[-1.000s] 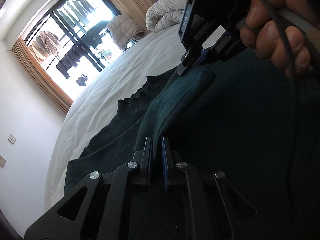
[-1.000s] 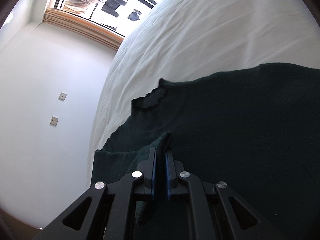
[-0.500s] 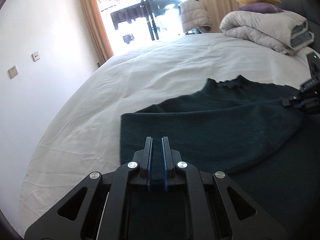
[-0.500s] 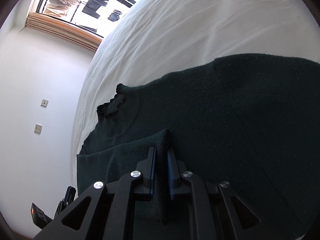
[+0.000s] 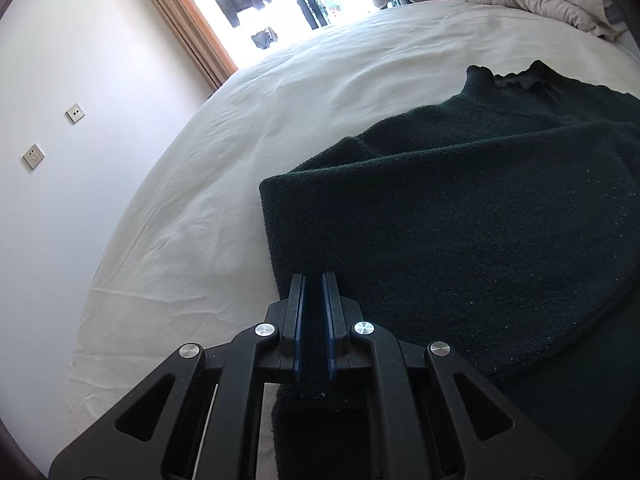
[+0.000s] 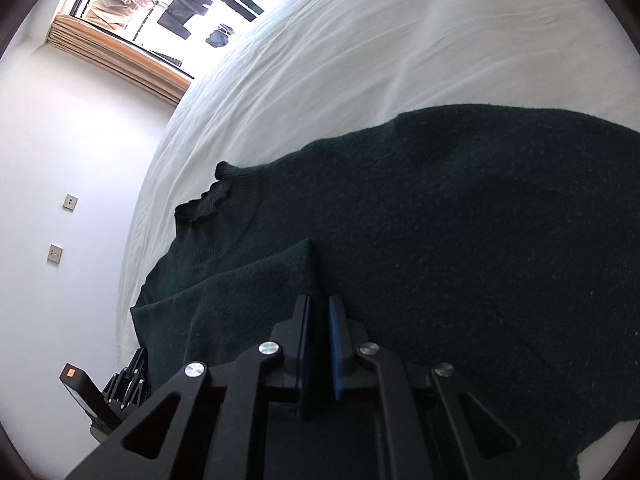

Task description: Fold small clothes

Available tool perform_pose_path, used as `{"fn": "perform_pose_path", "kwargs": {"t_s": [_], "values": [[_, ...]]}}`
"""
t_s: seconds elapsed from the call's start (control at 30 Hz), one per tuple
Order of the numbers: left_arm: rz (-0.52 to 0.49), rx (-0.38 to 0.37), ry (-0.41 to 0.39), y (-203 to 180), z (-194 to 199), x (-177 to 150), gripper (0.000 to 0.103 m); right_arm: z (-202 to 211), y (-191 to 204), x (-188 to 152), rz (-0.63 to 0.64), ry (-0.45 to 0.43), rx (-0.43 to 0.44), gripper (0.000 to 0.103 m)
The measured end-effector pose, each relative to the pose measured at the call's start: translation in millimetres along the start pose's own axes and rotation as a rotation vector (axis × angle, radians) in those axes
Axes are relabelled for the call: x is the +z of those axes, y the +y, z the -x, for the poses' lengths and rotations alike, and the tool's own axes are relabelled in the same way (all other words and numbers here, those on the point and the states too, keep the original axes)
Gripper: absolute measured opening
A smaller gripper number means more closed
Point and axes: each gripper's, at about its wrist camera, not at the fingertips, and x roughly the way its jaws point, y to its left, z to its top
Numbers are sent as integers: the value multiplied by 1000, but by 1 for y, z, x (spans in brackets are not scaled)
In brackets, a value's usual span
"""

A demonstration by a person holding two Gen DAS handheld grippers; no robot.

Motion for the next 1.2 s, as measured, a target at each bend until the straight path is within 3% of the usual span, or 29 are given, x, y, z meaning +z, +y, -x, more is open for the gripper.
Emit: {"fn": "perform_pose_path", "kwargs": {"t_s": [0.07,0.13,0.17,0.2,0.27,0.4,0.53,0.57,0.67,0.8,0.87,0.93,1.03,1.07,1.13,1.17,1.2], "values": [[0,1,-7,1,-2,-1,8,7,3,-1,17,-37,-72,0],[2,2,-10,0,-1,-4,8,17,3,-2,3,-79,-139,0],[1,5,-13,0,-2,-4,8,25,5,-4,-9,-109,-150,5],[-1,10,-16,0,-2,-5,8,33,10,-7,2,-145,-137,6],[-3,16,-22,1,-4,-5,8,45,28,-16,56,-187,-28,6],[3,18,-29,6,-7,-7,8,27,62,-37,154,-107,145,6],[5,17,-27,-3,-6,-6,8,-19,53,-48,122,32,124,7],[5,16,-26,-2,-5,-6,8,-23,45,-49,100,31,134,2],[8,14,-25,-2,-2,-5,8,-14,18,-47,27,1,191,0],[12,13,-29,-2,-2,-6,8,16,-5,-41,-43,-74,138,0],[11,16,-30,-2,-2,-6,8,30,9,-38,2,-124,121,7],[6,21,-31,-3,-2,-6,8,27,35,-37,43,-120,196,10],[3,29,-30,-3,-2,-7,8,3,63,-36,67,-59,272,57],[5,27,-30,-3,-2,-7,8,-11,66,-35,66,-41,282,60],[9,22,-30,-2,-2,-7,8,-33,58,-33,22,-7,258,55],[11,20,-30,-2,-2,-7,8,-34,51,-33,3,-24,251,37],[14,17,-30,-1,-2,-7,8,-33,43,-31,-15,-25,275,32]]}}
